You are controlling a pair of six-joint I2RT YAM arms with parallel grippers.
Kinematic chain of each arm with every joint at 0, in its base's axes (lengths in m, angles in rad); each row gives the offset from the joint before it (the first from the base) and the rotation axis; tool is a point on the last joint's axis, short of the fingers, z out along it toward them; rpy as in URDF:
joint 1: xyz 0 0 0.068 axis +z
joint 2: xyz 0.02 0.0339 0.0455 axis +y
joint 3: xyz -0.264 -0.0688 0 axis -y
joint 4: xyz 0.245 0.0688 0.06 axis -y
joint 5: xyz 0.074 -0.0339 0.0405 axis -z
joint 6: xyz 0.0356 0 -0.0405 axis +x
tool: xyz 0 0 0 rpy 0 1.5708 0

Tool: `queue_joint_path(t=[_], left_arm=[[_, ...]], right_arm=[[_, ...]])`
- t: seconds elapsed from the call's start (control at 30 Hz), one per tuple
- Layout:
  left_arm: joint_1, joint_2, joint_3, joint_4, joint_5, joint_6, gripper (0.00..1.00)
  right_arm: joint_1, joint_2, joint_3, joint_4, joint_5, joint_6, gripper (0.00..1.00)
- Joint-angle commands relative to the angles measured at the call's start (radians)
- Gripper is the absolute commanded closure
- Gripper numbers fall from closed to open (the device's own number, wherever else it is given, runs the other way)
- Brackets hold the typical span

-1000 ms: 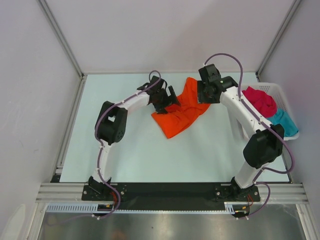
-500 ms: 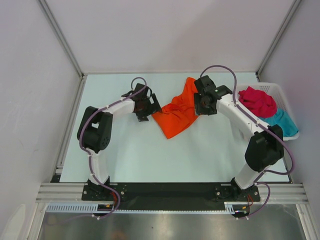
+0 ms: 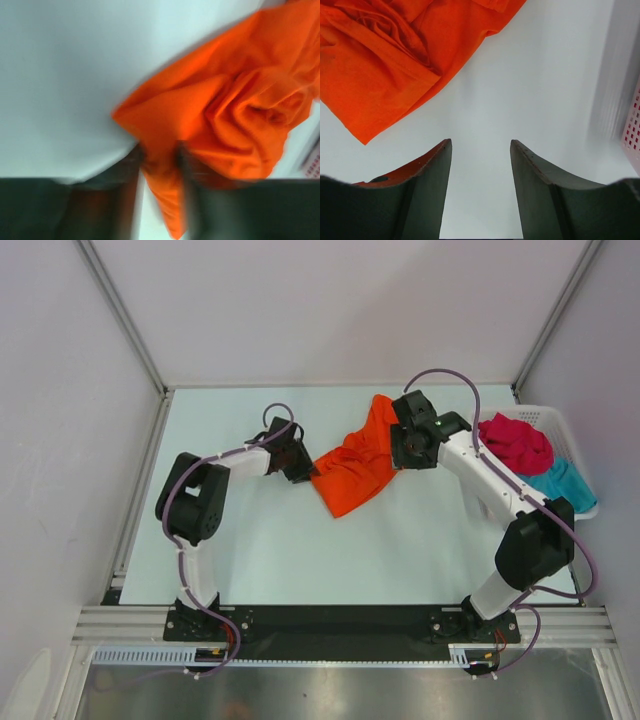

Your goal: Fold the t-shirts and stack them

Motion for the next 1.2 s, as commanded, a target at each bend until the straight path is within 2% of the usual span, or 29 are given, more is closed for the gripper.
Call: queue_joint_path(t=[0.0, 0.07, 0.1, 0.27, 0.5, 0.8, 0.97, 1.17], left_arm=[[-0.010, 0.033, -0.080, 0.084, 0.082, -0.042, 0.86], [-0.013, 0.019, -0.095, 0.091, 0.090, -0.041, 0.98], [-0.013, 0.007, -0.115, 0.093, 0.090, -0.039, 1.00], [-0.014, -0.125, -0.213, 0.091, 0.065, -0.016, 1.00], [-0.034, -0.389, -0.492, 0.094, 0.068, -0.022, 1.00], [-0.146, -0.774, -0.767, 0.061, 0.091, -0.128, 1.00], [-0.158, -0.830, -0.726, -0.014, 0.058, -0.133, 1.00], [-0.158, -0.634, -0.377, -0.073, 0.070, -0.070, 1.00]], right_arm=[[0.006, -0.045, -0.002, -0.006, 0.013, 0.016, 0.44], [0.006, -0.053, -0.005, -0.006, 0.014, 0.016, 0.44], [0.006, -0.056, -0.004, -0.005, 0.013, 0.016, 0.44], [0.020, -0.068, -0.018, 0.003, 0.000, 0.032, 0.44], [0.062, -0.122, -0.056, 0.005, 0.005, 0.056, 0.44], [0.160, -0.226, -0.100, -0.037, 0.045, 0.107, 0.44], [0.183, -0.240, -0.128, -0.041, 0.053, 0.124, 0.44], [0.189, -0.241, -0.099, -0.051, 0.057, 0.122, 0.44]])
